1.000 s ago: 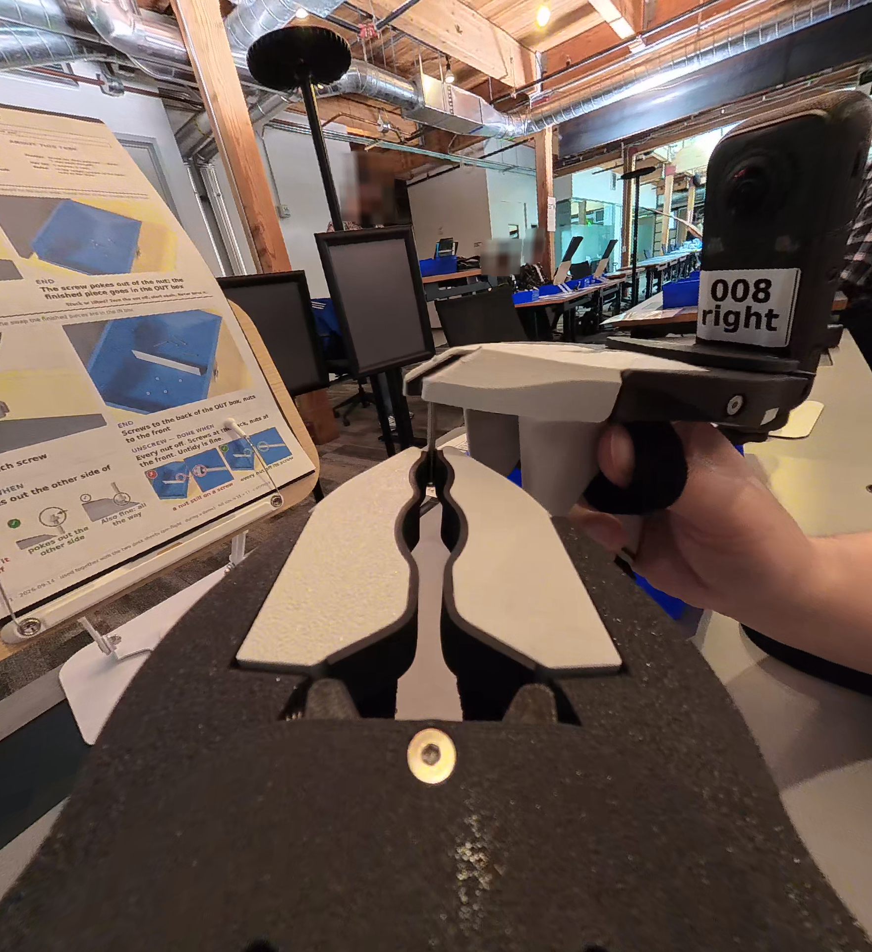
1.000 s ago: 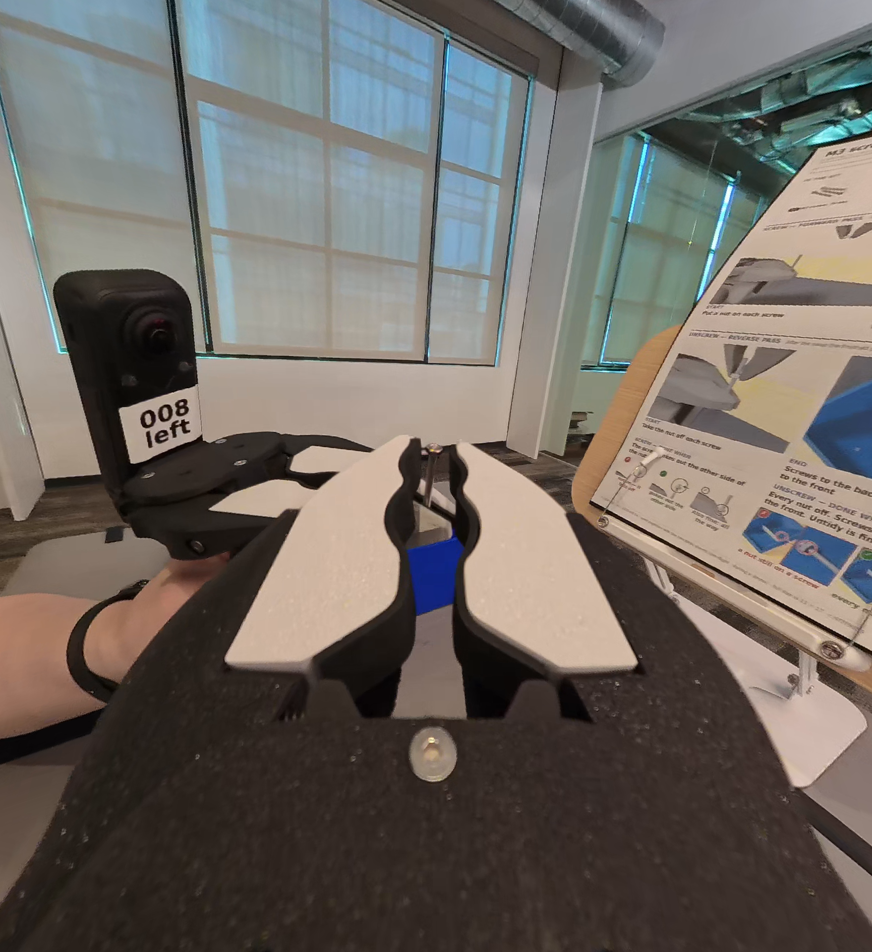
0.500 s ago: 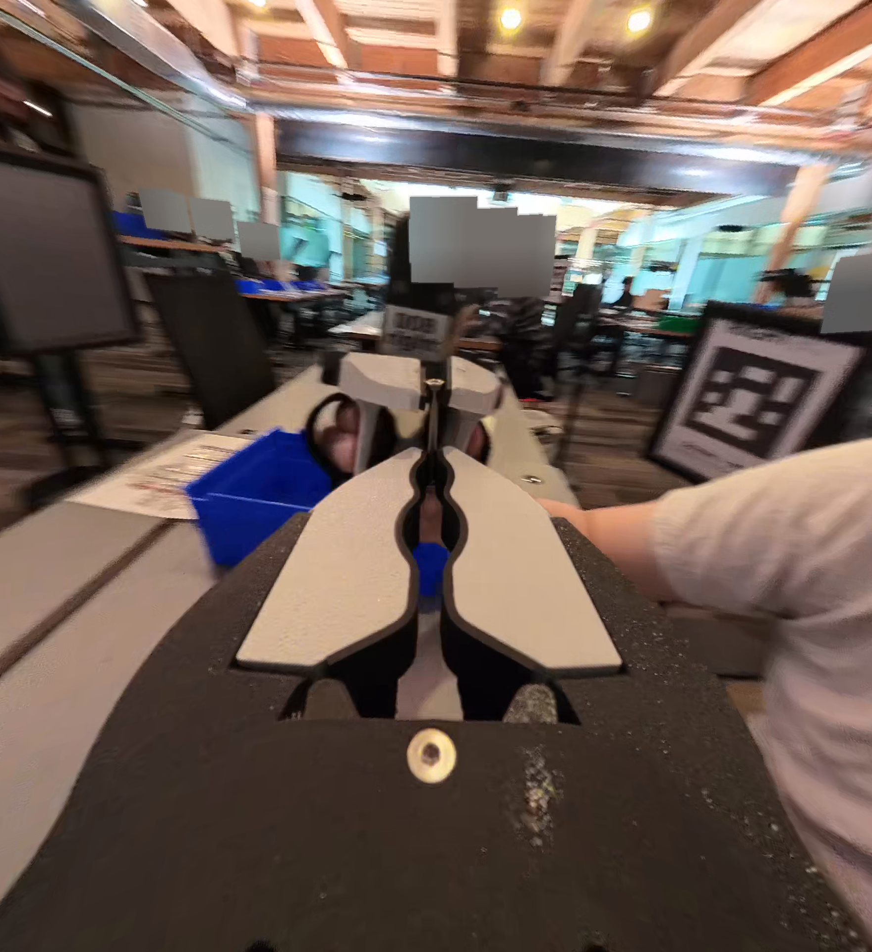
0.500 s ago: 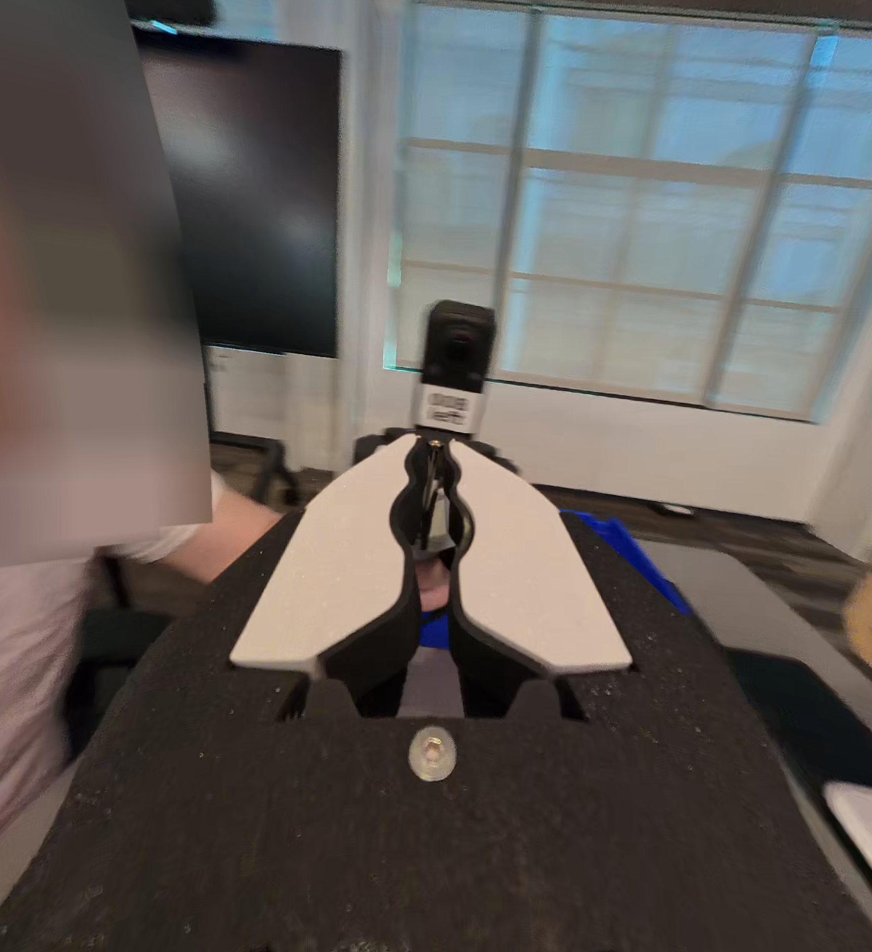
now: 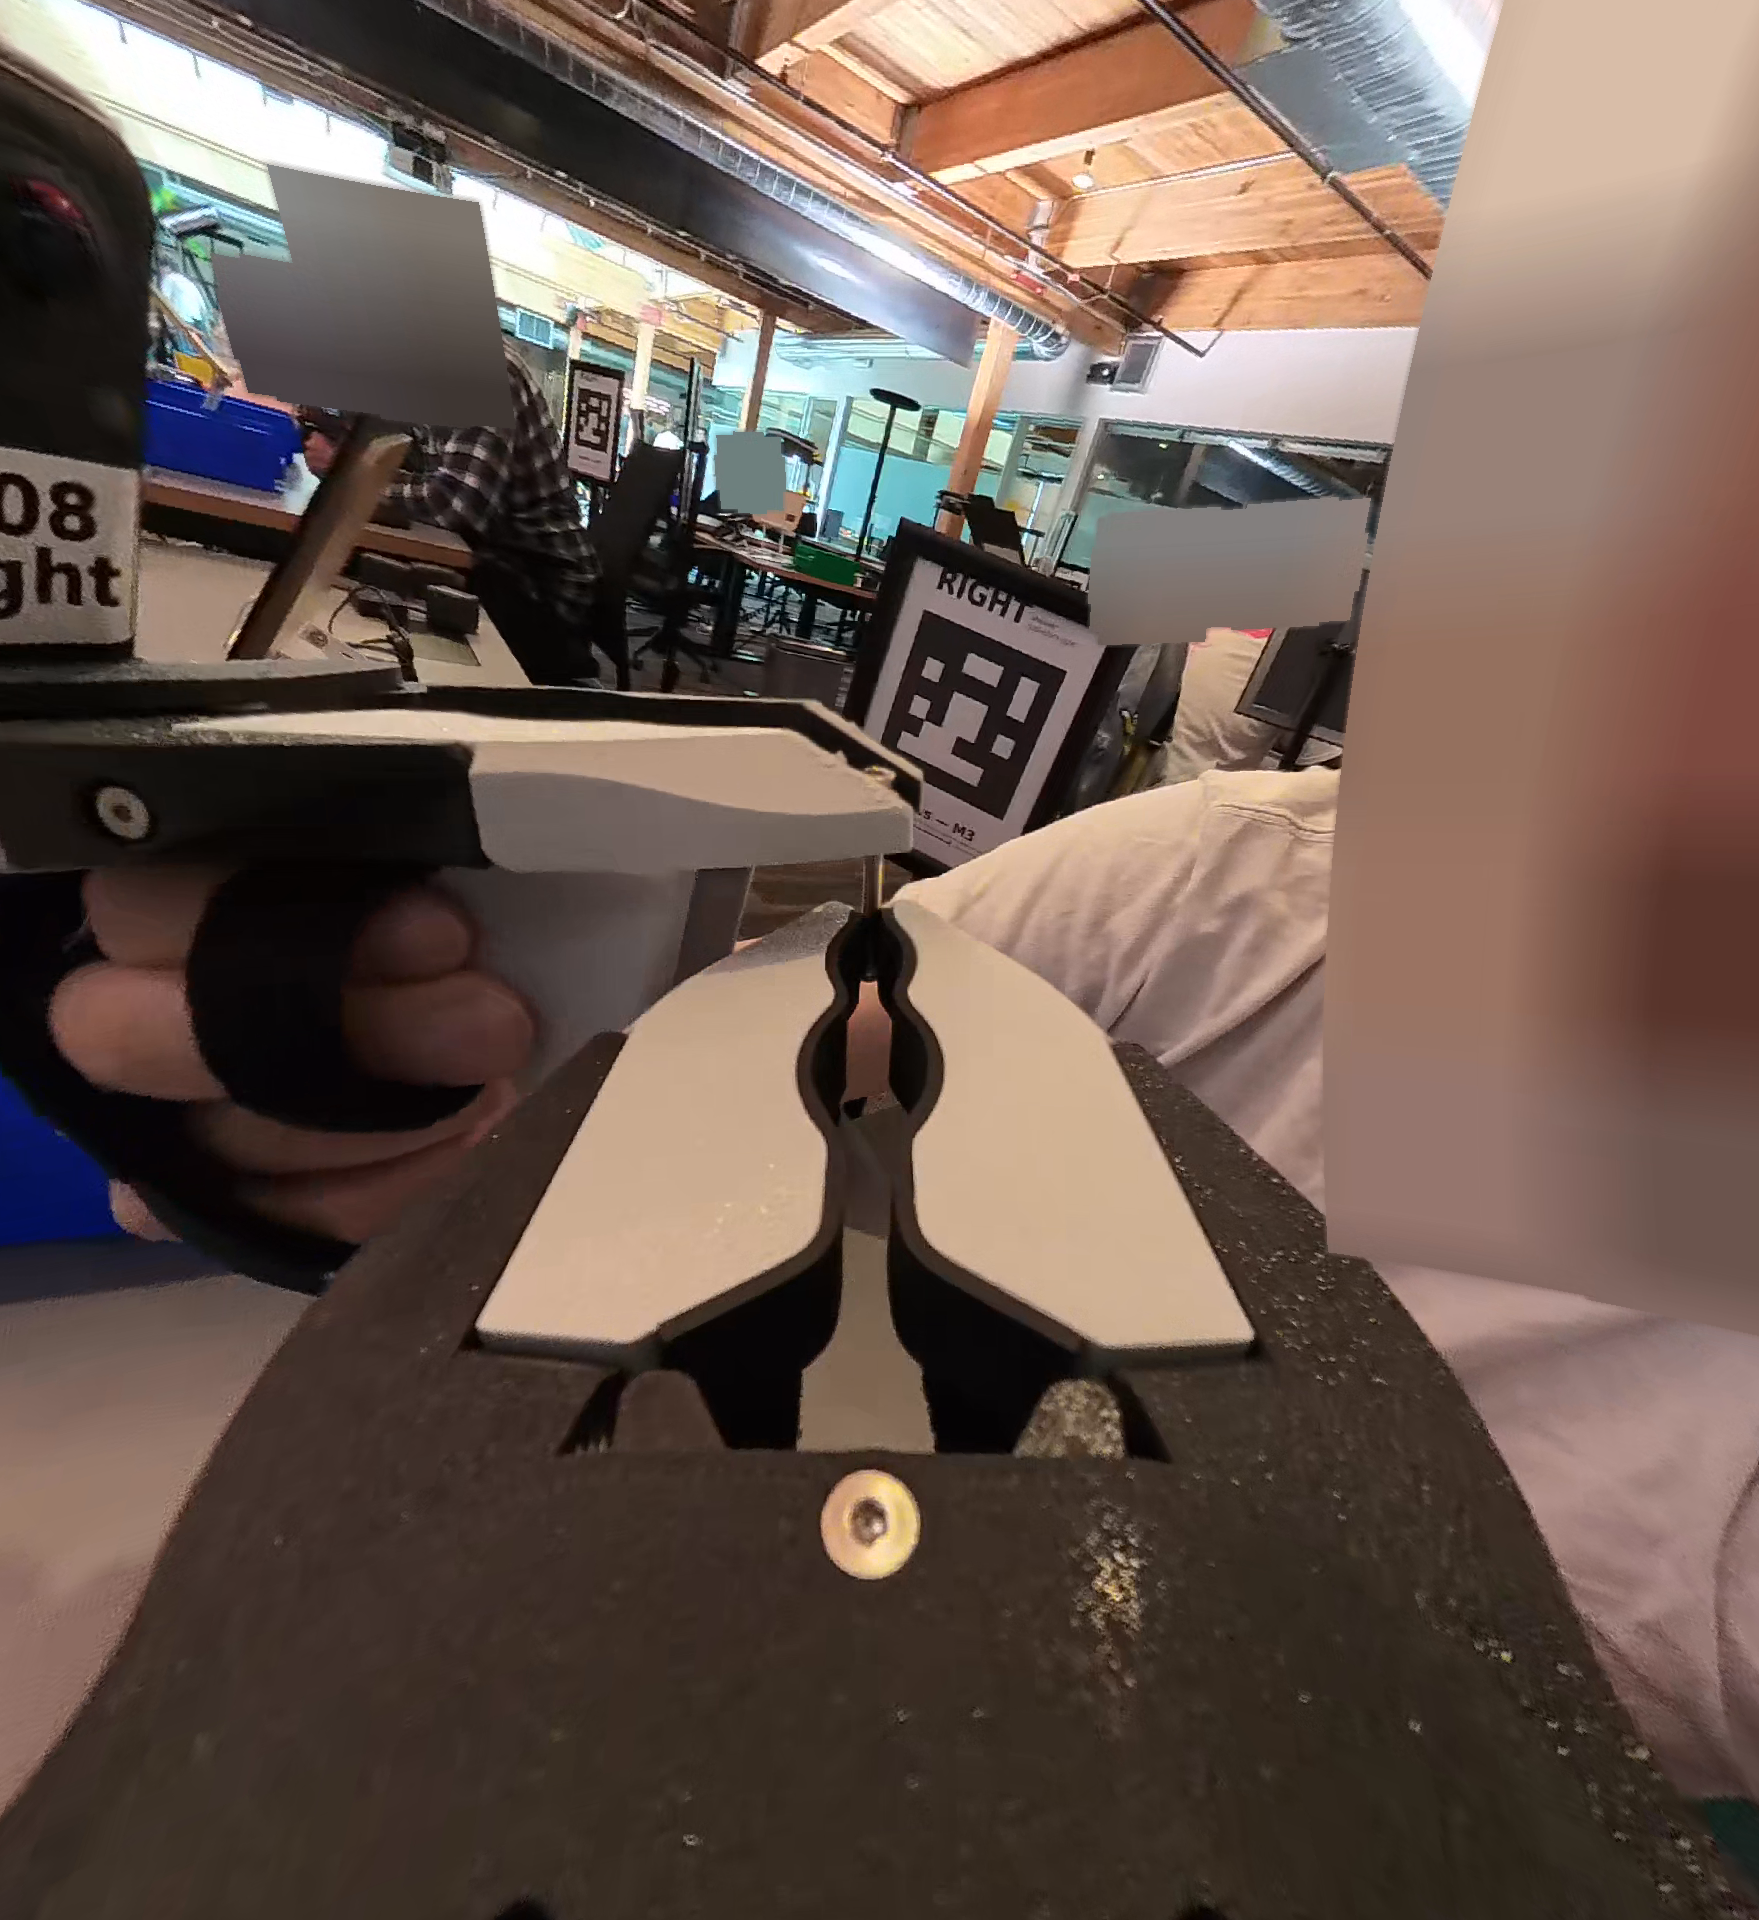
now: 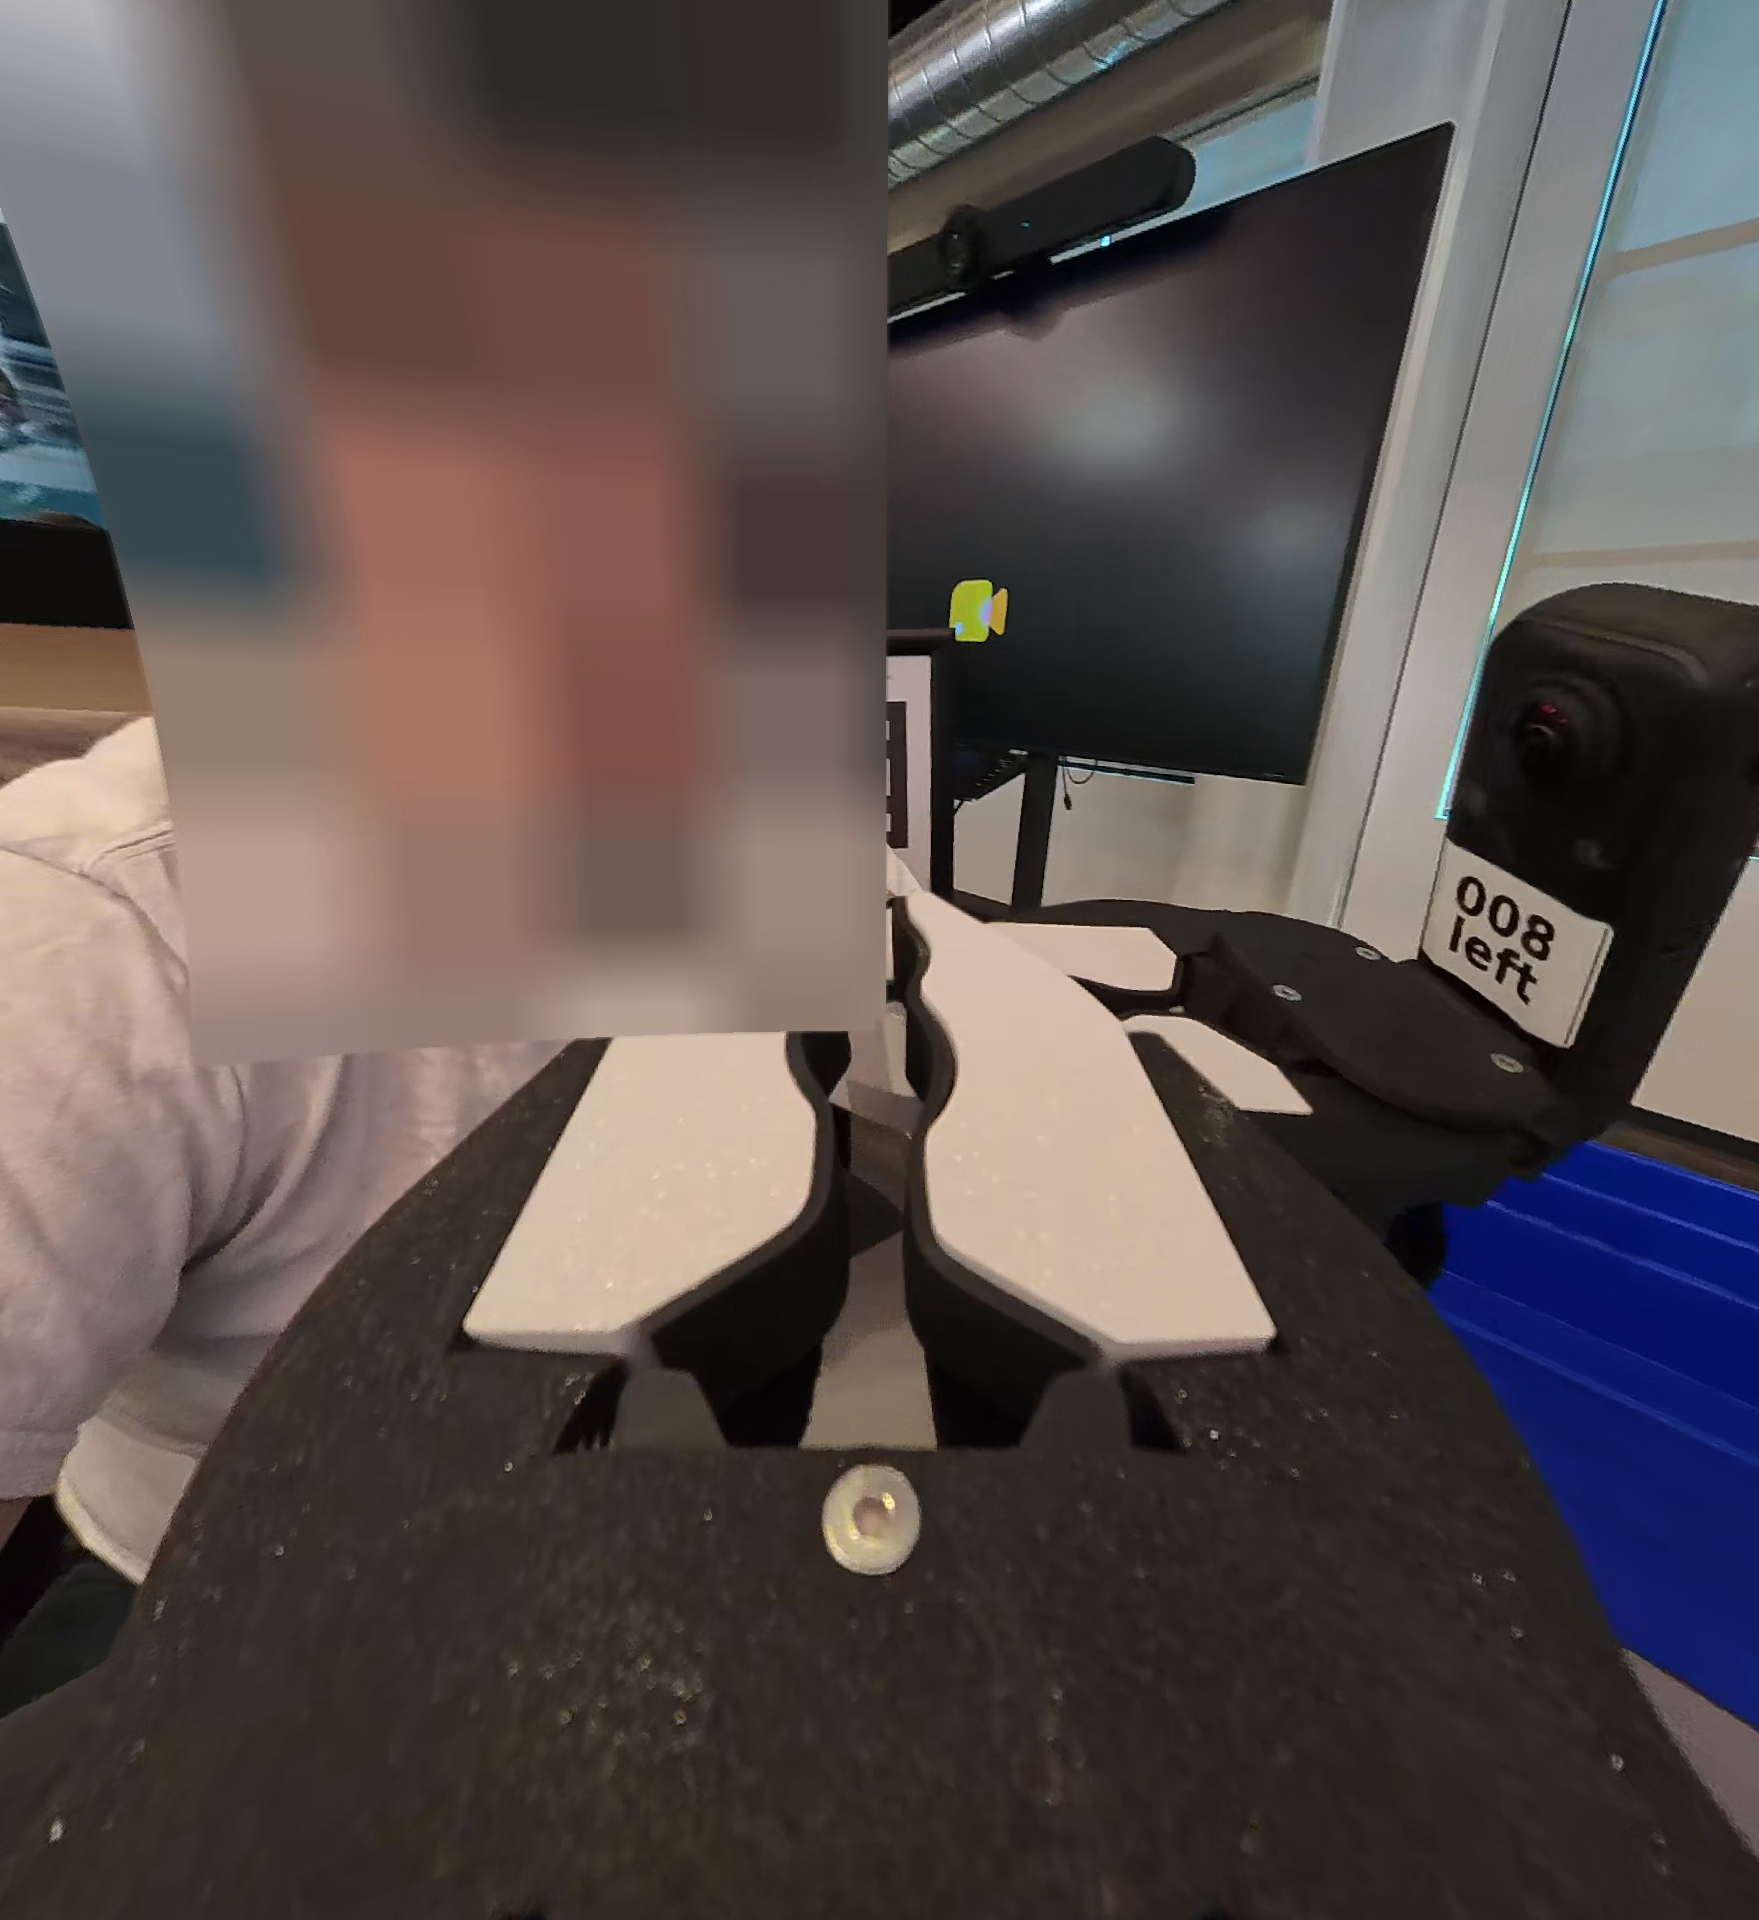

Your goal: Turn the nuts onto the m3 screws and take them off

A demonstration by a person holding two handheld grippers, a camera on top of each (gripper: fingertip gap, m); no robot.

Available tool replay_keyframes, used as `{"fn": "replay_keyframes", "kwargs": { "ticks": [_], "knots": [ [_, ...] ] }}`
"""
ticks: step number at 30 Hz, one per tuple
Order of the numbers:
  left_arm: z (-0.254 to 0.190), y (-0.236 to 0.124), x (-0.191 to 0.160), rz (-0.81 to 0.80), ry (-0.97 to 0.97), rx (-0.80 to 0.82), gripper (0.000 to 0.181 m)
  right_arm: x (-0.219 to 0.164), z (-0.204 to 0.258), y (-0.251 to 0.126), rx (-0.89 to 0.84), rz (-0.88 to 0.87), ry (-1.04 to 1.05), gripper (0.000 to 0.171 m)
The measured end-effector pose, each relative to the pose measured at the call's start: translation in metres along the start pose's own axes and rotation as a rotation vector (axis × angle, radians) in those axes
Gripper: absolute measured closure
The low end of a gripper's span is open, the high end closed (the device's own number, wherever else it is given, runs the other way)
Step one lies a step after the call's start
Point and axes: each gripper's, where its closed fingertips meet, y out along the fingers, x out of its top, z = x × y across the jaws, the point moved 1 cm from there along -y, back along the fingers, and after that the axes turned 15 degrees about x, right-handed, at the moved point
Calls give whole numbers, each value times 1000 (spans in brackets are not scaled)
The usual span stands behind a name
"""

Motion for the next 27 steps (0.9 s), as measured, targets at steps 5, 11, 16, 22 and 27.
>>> {"fn": "replay_keyframes", "kwargs": {
  "ticks": [5,11,16,22,27],
  "knots": [
    [11,-3,5,-21,61,118,180,4,-7,-9,-69,-15,-16,166],
    [43,-22,24,-120,110,380,180,22,-31,-30,-399,22,-141,141],
    [83,-52,36,-172,233,778,180,37,-56,-65,-914,186,-331,141],
    [98,-67,38,-153,325,1001,180,32,-68,-69,-1198,364,-384,148],
    [101,-68,37,-140,342,1041,180,23,-75,-71,-1264,362,-336,151]
  ]
}}
